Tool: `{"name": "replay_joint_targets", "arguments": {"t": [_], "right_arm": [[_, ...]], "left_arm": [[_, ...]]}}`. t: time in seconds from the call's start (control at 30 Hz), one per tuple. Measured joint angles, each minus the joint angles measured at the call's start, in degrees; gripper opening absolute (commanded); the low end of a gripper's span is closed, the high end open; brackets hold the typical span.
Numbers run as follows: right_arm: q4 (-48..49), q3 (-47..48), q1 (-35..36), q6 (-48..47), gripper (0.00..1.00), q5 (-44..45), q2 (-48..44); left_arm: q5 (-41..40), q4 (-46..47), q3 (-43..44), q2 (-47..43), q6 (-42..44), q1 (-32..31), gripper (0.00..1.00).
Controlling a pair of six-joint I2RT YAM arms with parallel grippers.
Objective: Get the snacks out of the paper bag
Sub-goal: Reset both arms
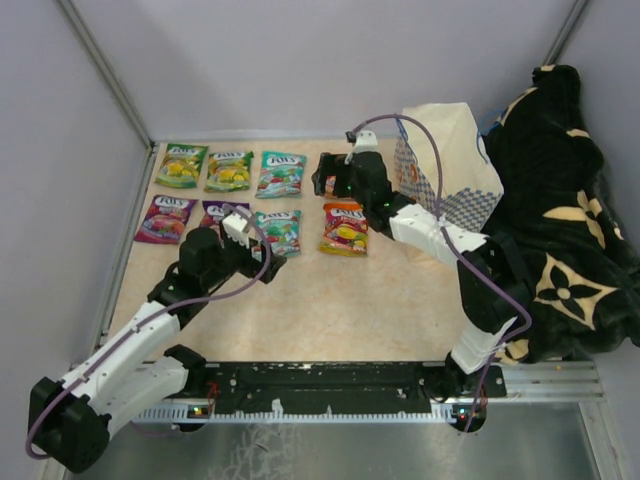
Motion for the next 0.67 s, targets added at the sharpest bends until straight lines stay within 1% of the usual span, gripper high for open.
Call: {"name": "replay_joint_targets", "arguments": {"t": [0.13,0.33,0.67], "right_arm": [[1.05,-0.33,-0.02,1.14,0.99,0.04,-1.55],[-0.63,-1.88,-0.02,0.15,0.99,2.21,-7.63],[-0.37,-4.15,-0.02,-1.95,0.99,4.81,-16.00]], "left_arm": [[-2.08,1.75,-0.52,-2.23,0.15,0.00,1.00],[-6.14,4.90,-1.62,-6.16,0.46,0.02,1.00],[-7.89,5.53,-1.62,-5.81,0.57,0.04,1.00]]}}
